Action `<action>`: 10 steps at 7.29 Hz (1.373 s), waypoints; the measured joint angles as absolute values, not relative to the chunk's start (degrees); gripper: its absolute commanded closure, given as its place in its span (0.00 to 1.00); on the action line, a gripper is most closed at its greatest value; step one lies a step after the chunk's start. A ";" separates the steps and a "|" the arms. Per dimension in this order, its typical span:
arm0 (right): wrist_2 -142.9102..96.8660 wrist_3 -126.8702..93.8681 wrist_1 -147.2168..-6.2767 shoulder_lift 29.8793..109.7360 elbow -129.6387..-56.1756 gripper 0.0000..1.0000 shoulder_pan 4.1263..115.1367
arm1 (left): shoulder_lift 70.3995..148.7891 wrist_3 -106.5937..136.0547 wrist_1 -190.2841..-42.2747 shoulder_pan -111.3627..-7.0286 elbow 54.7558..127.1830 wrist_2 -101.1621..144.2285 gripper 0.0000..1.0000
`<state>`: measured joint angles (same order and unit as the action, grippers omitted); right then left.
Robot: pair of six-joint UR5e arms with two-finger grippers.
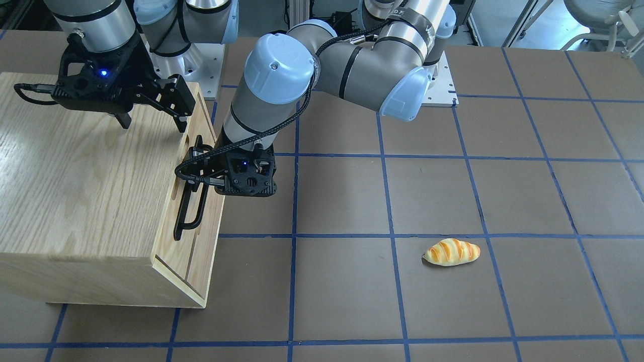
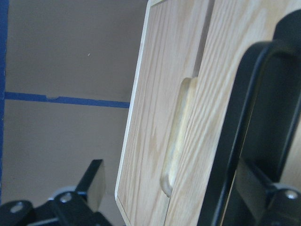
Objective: Open upper drawer
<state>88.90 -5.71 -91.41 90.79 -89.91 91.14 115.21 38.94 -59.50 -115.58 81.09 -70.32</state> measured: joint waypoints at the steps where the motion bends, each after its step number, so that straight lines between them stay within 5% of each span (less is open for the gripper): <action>1: 88.88 -5.71 -91.41 90.79 -89.91 0.00 91.14 | 115.34 39.05 -59.50 -115.56 81.11 -70.31 0.00; 10: 88.88 -5.71 -91.41 90.79 -89.91 0.00 91.14 | 115.42 37.81 -59.86 -115.40 81.04 -73.23 0.00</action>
<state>88.88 -5.71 -91.41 90.79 -89.91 91.14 115.42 37.81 -59.86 -115.40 81.04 -73.23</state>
